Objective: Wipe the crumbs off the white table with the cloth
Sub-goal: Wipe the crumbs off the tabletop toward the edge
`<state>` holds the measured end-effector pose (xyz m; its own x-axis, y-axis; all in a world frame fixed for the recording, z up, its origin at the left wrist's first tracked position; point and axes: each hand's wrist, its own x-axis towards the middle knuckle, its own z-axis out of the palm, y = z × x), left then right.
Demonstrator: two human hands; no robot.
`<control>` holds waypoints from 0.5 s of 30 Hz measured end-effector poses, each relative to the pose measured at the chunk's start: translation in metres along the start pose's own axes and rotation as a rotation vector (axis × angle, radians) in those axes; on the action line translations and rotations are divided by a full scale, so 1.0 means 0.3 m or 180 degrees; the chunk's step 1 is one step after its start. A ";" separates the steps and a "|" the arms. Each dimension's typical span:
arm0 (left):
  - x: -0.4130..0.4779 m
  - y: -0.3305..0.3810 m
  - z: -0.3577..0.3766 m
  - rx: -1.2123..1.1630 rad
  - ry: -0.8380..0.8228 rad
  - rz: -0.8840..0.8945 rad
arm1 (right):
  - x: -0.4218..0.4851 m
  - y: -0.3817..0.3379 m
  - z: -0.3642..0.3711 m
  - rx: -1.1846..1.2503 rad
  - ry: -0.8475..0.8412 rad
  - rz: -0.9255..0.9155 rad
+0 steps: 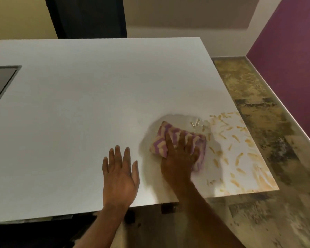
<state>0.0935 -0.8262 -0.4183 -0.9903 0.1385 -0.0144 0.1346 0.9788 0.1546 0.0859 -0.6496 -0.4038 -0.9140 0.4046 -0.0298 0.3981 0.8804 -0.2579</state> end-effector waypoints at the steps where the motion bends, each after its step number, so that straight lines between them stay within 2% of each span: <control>1: 0.003 -0.003 0.002 -0.0003 -0.0003 0.0016 | 0.024 -0.032 0.014 -0.0011 -0.0002 -0.0027; 4: 0.009 -0.010 0.005 -0.0045 0.0024 0.0037 | 0.019 -0.086 0.035 -0.0021 0.0007 -0.0241; 8: 0.003 -0.009 -0.010 -0.0213 0.0029 0.0097 | -0.130 -0.065 0.039 0.0152 0.0171 -0.0651; 11: 0.000 -0.004 -0.019 -0.0225 0.0006 0.0142 | -0.244 -0.049 0.055 0.0273 0.0285 -0.0703; 15: 0.003 -0.005 -0.009 -0.0238 -0.0037 0.0184 | -0.337 0.035 0.046 0.0203 0.0102 -0.0676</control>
<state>0.0922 -0.8279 -0.4158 -0.9804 0.1967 -0.0146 0.1882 0.9551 0.2287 0.1815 -0.6846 -0.4170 -0.9734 0.2203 0.0622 0.1902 0.9296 -0.3158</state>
